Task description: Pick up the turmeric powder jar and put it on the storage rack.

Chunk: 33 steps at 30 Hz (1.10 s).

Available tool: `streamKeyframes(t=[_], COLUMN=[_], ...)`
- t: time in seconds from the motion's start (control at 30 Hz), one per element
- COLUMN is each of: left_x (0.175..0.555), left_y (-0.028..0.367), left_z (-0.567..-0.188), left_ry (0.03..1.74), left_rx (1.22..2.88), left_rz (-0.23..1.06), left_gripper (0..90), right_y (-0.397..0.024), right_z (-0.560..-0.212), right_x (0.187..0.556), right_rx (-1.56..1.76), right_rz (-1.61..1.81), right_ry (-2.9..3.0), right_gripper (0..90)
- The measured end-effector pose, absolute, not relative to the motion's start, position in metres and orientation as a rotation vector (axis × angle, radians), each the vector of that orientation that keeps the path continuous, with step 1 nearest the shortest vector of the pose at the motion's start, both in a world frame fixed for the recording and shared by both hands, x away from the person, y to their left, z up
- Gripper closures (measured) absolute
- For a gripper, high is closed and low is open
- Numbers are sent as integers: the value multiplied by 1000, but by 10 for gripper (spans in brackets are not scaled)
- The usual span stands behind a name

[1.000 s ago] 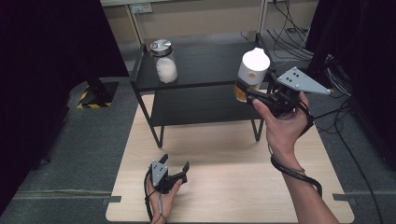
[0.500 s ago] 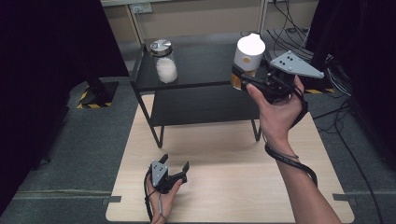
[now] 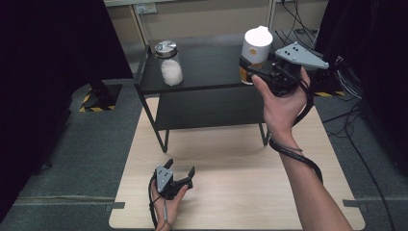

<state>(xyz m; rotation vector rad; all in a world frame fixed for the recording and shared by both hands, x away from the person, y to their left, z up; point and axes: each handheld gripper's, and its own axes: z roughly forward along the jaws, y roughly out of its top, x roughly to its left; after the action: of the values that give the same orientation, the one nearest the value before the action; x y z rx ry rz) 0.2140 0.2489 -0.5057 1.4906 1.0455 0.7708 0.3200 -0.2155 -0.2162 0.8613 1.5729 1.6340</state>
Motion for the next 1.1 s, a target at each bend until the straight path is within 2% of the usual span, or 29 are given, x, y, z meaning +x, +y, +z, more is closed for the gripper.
streamKeyframes(t=[1.1], left_x=[214], left_y=[249], left_z=[-505], left_ry=[1040], left_rx=[1497], left_rz=[774], left_gripper=[79], right_y=[-210], right_z=[-211], right_x=[350], right_rx=[936], right_rz=[1546], right_ry=[1606], right_gripper=[308])
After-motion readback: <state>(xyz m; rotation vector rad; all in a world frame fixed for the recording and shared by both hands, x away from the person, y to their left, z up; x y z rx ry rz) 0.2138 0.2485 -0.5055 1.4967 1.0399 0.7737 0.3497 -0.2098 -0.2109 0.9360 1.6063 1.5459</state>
